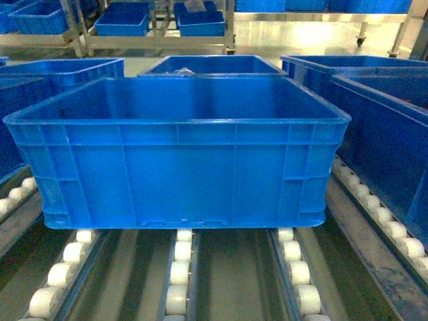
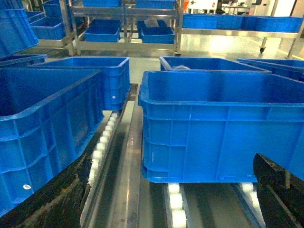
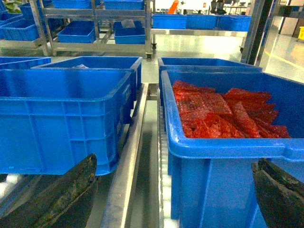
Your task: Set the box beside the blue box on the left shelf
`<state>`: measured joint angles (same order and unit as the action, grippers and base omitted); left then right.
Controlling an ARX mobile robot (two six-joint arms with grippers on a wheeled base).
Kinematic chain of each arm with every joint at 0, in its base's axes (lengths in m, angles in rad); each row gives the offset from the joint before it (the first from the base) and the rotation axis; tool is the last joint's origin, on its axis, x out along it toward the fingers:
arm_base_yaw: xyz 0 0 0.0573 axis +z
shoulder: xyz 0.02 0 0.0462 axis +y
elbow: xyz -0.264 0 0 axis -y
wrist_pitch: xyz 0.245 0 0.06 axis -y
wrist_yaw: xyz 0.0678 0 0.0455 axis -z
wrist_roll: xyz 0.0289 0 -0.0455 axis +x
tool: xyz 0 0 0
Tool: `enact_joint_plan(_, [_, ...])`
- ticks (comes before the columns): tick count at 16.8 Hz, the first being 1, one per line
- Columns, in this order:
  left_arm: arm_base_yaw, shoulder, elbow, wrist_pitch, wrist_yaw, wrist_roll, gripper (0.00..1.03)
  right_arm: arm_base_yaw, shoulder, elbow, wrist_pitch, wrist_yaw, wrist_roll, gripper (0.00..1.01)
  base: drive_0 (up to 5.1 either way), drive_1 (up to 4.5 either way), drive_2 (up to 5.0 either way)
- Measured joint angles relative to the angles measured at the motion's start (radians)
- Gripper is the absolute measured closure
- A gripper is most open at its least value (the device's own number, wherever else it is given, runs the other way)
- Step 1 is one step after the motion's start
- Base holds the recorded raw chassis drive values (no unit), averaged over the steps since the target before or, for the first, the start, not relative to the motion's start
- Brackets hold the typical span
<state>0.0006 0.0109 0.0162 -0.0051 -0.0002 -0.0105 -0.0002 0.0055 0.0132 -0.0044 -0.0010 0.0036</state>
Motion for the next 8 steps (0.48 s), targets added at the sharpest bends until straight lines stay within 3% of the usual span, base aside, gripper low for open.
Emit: enact_joint_plan(8, [0.000,0.000,0.000,0.000,0.000,0.000,0.05,0.000,0.000,0.000,0.000,0.000,0.000,0.03,0.0,0.00,0.0])
